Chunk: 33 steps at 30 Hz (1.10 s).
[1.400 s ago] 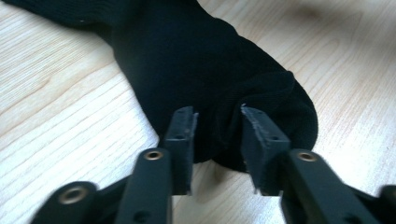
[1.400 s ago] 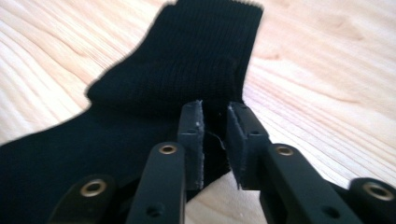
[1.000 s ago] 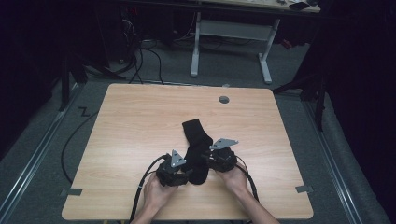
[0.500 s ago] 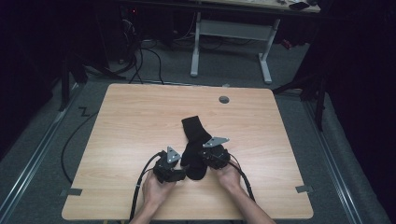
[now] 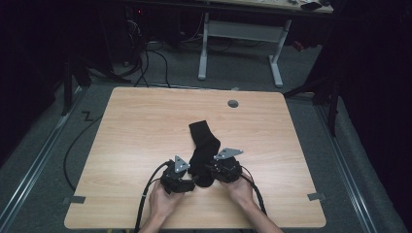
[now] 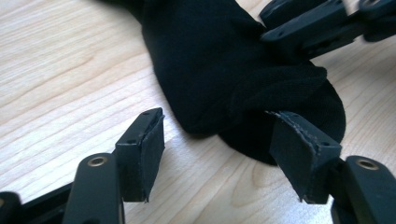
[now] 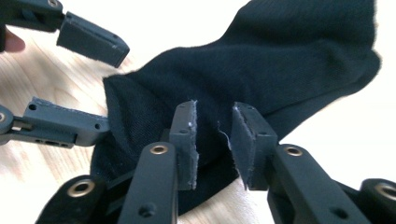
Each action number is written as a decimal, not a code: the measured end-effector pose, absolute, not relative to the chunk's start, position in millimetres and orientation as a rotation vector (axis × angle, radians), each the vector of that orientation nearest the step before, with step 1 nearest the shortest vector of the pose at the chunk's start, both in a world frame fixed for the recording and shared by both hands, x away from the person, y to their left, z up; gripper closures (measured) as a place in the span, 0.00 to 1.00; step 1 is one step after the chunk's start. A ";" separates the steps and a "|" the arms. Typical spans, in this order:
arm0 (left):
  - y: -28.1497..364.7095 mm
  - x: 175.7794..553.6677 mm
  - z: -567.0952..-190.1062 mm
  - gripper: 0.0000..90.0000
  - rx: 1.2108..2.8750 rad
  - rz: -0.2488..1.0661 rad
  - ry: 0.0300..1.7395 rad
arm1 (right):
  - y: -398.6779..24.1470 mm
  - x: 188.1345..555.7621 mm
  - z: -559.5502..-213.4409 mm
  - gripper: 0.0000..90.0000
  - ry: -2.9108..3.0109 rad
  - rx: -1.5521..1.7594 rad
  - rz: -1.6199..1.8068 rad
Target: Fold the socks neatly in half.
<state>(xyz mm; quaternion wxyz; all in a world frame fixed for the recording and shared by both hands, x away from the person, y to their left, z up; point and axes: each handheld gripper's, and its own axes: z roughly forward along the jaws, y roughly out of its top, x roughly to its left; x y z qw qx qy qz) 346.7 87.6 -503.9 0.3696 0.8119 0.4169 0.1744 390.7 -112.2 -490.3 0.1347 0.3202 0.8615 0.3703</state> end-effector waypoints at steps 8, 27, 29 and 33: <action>84.8 347.3 -506.3 0.39 2.104 0.480 1.065 | -108.6 393.1 -498.1 0.98 2.522 0.916 1.032; 84.3 345.2 -508.2 0.39 2.086 0.500 1.064 | -130.2 390.1 -496.0 0.98 2.492 0.942 1.005; 84.3 345.3 -508.0 0.39 2.087 0.496 1.065 | -131.1 388.9 -498.3 0.93 2.479 0.954 1.021; 90.0 343.7 -503.6 0.43 2.106 0.448 1.079 | -133.3 381.1 -483.9 0.85 2.426 0.948 1.124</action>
